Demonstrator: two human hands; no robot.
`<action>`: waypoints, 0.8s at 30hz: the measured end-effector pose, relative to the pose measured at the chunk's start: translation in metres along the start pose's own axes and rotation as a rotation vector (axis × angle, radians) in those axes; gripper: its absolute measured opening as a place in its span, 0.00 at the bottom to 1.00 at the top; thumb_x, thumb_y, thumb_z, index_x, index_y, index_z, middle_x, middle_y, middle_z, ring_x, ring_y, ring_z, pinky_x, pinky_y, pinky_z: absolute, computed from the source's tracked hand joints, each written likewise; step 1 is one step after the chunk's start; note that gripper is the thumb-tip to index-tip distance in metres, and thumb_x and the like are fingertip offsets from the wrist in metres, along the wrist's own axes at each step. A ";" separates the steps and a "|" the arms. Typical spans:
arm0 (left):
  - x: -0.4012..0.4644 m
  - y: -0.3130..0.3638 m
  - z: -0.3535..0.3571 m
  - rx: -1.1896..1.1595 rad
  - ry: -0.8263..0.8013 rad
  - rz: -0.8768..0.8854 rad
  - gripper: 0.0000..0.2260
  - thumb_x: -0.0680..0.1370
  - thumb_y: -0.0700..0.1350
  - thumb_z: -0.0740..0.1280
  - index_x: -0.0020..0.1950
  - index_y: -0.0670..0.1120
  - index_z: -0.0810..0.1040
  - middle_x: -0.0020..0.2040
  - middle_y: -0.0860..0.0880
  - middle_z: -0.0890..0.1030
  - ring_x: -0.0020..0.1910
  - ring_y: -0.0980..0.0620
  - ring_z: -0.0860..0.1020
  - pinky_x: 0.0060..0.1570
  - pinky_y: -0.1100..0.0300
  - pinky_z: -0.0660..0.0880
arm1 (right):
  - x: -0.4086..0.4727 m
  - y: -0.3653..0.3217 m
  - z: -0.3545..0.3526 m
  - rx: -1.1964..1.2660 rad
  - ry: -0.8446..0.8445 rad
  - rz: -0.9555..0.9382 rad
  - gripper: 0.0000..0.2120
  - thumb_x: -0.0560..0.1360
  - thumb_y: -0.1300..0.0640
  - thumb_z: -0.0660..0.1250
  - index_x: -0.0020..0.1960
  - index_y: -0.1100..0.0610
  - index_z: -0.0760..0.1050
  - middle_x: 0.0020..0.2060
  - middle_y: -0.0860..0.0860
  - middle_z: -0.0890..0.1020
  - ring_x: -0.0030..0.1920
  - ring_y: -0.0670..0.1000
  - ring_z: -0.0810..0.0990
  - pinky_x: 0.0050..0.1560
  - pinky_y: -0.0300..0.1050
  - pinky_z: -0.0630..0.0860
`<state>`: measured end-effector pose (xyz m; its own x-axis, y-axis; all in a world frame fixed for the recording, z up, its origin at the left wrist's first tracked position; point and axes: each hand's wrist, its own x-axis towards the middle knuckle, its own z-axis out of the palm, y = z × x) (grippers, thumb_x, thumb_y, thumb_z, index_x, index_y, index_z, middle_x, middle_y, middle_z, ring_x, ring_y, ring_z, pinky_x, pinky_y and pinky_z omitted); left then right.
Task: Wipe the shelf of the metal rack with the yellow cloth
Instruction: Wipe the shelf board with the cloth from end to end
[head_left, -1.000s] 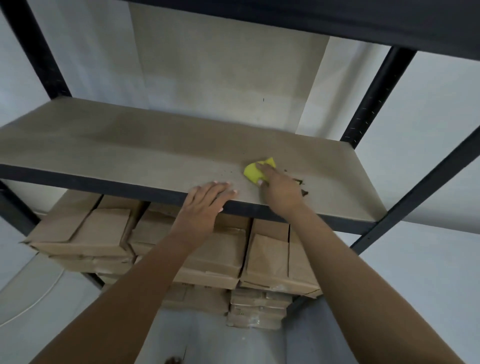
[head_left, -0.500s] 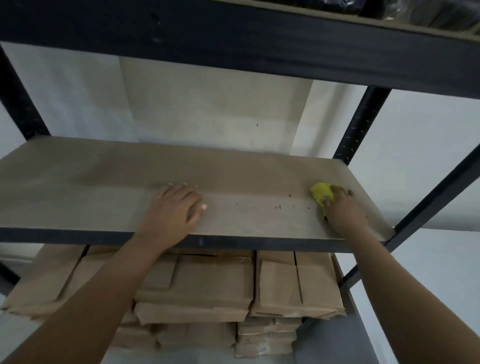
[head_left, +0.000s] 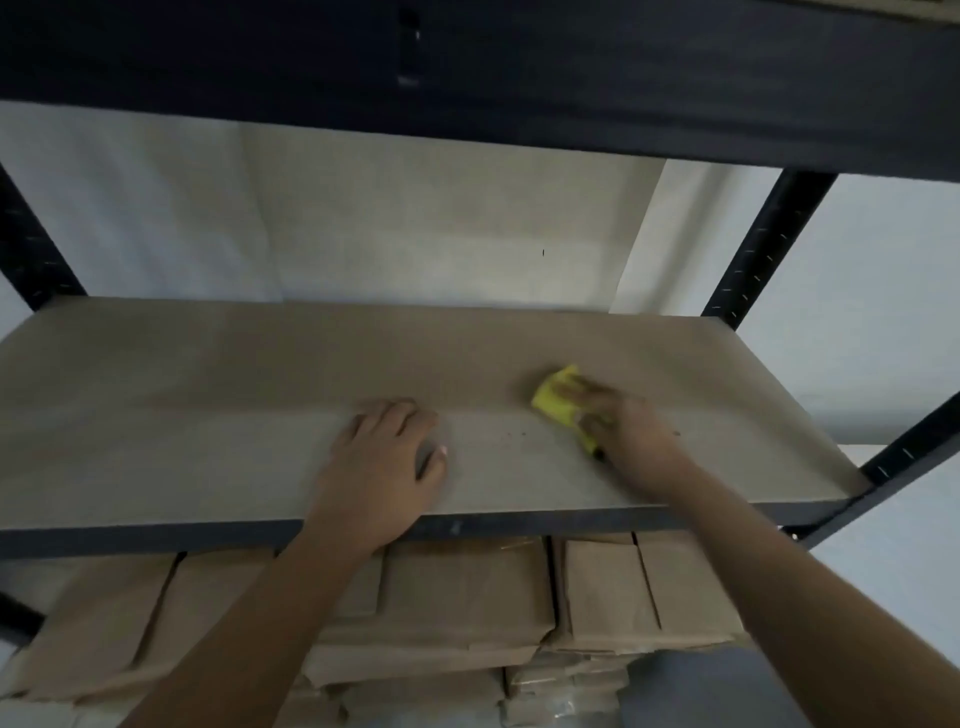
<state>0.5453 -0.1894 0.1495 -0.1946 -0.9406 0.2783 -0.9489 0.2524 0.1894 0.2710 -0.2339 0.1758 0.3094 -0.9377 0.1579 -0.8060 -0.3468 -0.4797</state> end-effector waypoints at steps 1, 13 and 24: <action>0.001 0.000 0.000 -0.001 -0.004 0.006 0.25 0.74 0.58 0.48 0.63 0.49 0.73 0.64 0.49 0.74 0.63 0.47 0.70 0.63 0.52 0.66 | 0.011 0.018 -0.006 -0.031 0.056 0.058 0.18 0.78 0.55 0.59 0.67 0.54 0.69 0.70 0.52 0.68 0.70 0.53 0.66 0.69 0.37 0.57; 0.001 -0.003 0.003 0.001 -0.095 0.039 0.29 0.73 0.58 0.42 0.71 0.52 0.62 0.73 0.51 0.63 0.74 0.50 0.56 0.74 0.50 0.52 | 0.085 -0.036 0.052 -0.014 -0.038 0.064 0.22 0.79 0.60 0.56 0.72 0.50 0.62 0.75 0.51 0.57 0.75 0.51 0.56 0.72 0.37 0.51; 0.002 -0.004 0.002 -0.012 -0.112 0.041 0.31 0.72 0.60 0.38 0.74 0.54 0.56 0.76 0.53 0.57 0.75 0.51 0.51 0.73 0.54 0.46 | 0.059 0.053 -0.008 -0.059 0.046 0.211 0.21 0.78 0.59 0.59 0.70 0.50 0.65 0.73 0.52 0.63 0.72 0.55 0.64 0.72 0.46 0.60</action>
<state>0.5483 -0.1926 0.1476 -0.2601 -0.9488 0.1792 -0.9366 0.2930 0.1920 0.2426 -0.3080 0.1671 0.1084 -0.9891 0.0995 -0.8788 -0.1421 -0.4555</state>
